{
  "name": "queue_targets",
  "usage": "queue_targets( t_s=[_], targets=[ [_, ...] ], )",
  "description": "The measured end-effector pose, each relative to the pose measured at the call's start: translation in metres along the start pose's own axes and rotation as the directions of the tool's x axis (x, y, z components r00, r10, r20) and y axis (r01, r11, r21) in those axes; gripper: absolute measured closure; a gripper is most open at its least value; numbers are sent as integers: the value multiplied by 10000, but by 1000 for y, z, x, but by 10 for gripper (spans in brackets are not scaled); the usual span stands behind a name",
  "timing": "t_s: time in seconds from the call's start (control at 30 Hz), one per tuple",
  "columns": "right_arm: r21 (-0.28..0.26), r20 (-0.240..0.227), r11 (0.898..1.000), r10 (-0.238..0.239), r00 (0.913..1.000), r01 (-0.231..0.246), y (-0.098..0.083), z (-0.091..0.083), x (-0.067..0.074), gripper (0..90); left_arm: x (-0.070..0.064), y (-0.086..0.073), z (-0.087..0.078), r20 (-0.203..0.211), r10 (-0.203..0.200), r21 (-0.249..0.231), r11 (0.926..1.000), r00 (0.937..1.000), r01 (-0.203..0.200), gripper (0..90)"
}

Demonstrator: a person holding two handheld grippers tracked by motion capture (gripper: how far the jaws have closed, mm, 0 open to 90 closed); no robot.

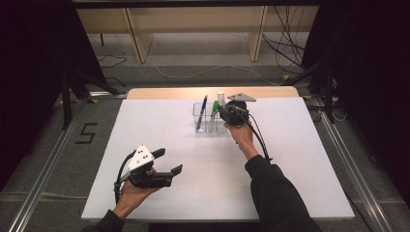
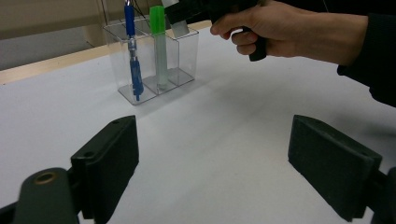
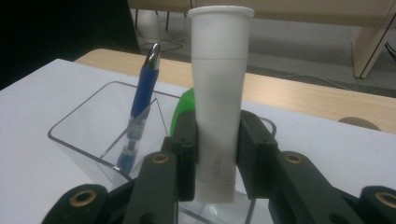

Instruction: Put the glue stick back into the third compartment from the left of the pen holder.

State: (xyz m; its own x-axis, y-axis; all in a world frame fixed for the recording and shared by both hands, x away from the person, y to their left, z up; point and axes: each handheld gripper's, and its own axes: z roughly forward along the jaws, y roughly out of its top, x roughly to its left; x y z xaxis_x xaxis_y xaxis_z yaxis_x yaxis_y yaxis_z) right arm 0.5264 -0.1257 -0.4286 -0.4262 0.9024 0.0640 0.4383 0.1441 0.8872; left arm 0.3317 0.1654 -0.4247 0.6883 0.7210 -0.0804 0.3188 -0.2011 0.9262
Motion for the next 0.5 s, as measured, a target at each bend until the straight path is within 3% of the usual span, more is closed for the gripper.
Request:
queue_targets(
  t_s=[0.43,0.5],
  targets=[
    [144,110,9999,-74,9999,73,-3,4,1,703,0,0,0,18,70,37,10000,10000,-70,156],
    [175,70,9998,-79,9999,78,-3,4,1,657,0,0,0,-12,13,-8,10000,10000,-13,156]
  ],
)
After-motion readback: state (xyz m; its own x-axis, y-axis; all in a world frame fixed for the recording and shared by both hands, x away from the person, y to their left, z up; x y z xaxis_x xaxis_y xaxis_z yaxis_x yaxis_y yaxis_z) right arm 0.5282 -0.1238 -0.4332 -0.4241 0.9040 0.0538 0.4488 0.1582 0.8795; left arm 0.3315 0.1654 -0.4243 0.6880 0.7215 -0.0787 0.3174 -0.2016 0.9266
